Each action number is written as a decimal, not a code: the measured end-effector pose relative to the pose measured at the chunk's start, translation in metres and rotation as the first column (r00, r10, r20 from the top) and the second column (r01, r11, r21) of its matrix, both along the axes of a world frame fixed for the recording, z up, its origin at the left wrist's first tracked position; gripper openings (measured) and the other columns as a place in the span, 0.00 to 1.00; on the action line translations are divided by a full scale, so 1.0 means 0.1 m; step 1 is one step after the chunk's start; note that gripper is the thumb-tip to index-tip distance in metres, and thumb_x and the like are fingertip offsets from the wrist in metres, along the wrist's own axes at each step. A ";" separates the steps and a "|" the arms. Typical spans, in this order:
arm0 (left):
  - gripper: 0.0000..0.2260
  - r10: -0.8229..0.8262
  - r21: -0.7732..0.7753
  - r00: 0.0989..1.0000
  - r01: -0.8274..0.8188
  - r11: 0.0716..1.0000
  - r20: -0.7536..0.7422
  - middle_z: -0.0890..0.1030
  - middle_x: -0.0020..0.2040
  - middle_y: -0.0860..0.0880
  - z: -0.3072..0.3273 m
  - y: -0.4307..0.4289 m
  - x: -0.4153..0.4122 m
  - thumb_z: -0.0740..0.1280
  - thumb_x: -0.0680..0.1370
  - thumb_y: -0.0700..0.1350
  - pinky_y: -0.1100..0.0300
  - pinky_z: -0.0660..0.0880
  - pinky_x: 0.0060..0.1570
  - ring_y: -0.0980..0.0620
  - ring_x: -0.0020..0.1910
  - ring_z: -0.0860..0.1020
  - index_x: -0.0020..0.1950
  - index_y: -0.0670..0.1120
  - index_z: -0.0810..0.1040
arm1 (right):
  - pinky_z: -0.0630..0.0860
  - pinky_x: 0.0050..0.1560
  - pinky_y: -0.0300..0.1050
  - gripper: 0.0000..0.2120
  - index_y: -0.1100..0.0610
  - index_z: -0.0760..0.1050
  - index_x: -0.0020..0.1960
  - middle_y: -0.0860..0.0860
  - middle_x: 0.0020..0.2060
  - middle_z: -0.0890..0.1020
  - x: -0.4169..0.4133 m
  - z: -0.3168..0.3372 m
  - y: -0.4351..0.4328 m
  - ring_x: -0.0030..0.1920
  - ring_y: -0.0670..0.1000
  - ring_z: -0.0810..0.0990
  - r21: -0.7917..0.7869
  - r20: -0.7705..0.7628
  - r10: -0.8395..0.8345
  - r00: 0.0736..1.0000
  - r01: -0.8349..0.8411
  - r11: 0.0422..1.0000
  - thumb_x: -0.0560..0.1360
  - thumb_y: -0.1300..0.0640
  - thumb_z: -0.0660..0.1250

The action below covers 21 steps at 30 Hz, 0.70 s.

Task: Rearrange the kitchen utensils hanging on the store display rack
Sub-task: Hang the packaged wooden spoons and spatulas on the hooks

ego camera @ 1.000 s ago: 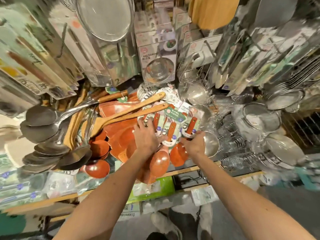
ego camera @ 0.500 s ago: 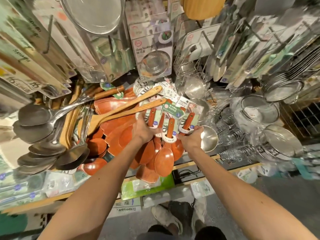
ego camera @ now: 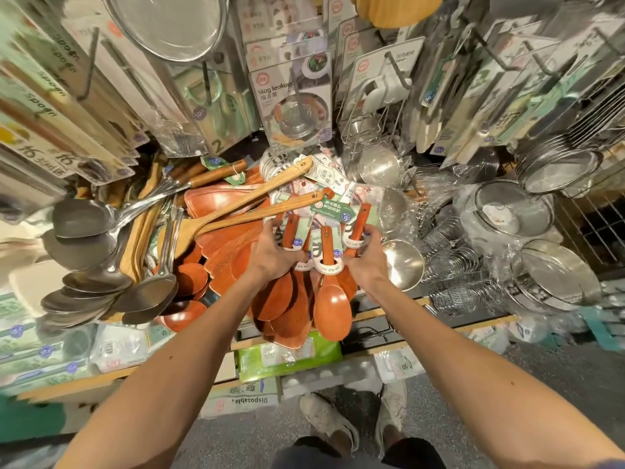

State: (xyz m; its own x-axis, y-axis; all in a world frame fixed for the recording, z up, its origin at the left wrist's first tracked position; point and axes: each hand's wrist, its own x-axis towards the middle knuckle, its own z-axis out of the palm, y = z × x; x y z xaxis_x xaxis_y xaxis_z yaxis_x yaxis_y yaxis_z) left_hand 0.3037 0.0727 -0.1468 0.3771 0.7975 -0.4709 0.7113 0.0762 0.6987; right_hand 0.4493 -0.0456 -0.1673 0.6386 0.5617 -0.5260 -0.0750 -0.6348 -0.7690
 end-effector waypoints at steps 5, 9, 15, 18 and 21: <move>0.36 -0.061 -0.063 0.996 0.057 0.996 -0.058 0.76 0.54 0.51 0.13 0.07 -0.11 0.80 0.67 0.41 0.64 0.69 0.47 0.51 0.54 0.76 0.71 0.43 0.67 | 0.74 0.64 0.62 0.30 0.48 0.61 0.75 0.57 0.66 0.75 -0.04 0.02 -0.04 0.63 0.61 0.76 -0.135 0.107 0.171 0.979 -0.156 0.978 0.77 0.57 0.68; 0.35 -0.037 -0.099 0.995 0.027 0.995 -0.096 0.76 0.57 0.48 0.22 0.06 -0.19 0.80 0.67 0.45 0.67 0.69 0.42 0.50 0.53 0.75 0.71 0.43 0.70 | 0.59 0.74 0.59 0.28 0.48 0.61 0.77 0.61 0.76 0.59 -0.05 0.06 -0.09 0.76 0.63 0.57 -0.294 0.156 0.341 0.927 -0.286 0.912 0.79 0.46 0.65; 0.30 0.039 -0.153 0.999 -0.044 0.987 -0.035 0.77 0.47 0.53 0.42 -0.03 -0.30 0.78 0.71 0.42 0.72 0.68 0.31 0.56 0.42 0.75 0.70 0.45 0.71 | 0.60 0.71 0.65 0.32 0.47 0.62 0.75 0.63 0.72 0.61 -0.13 0.06 -0.15 0.73 0.65 0.59 -0.445 0.305 0.468 0.830 -0.310 0.840 0.76 0.39 0.67; 0.31 0.011 -0.122 1.000 -0.012 0.992 -0.009 0.75 0.55 0.51 0.53 -0.08 -0.38 0.76 0.74 0.44 0.74 0.68 0.36 0.57 0.46 0.75 0.74 0.45 0.67 | 0.64 0.68 0.61 0.31 0.49 0.67 0.72 0.61 0.67 0.63 -0.16 0.05 -0.13 0.70 0.63 0.62 -0.413 0.374 0.421 0.826 -0.258 0.873 0.74 0.39 0.70; 0.30 0.016 -0.091 1.000 -0.017 0.996 -0.004 0.74 0.65 0.48 0.53 -0.19 -0.46 0.76 0.73 0.45 0.70 0.67 0.46 0.52 0.58 0.74 0.73 0.45 0.69 | 0.70 0.65 0.57 0.27 0.54 0.74 0.67 0.60 0.64 0.66 -0.19 0.06 -0.09 0.66 0.62 0.66 -0.378 0.461 0.381 0.801 -0.211 0.901 0.73 0.42 0.72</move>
State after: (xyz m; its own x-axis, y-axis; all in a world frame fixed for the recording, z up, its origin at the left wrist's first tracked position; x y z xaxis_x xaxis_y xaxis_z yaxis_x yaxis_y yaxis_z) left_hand 0.2572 0.0533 -0.0942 0.3627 0.7577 -0.5426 0.7116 0.1508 0.6862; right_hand 0.4303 -0.0547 -0.1610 0.6875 0.6416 -0.3401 0.5046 -0.7589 -0.4117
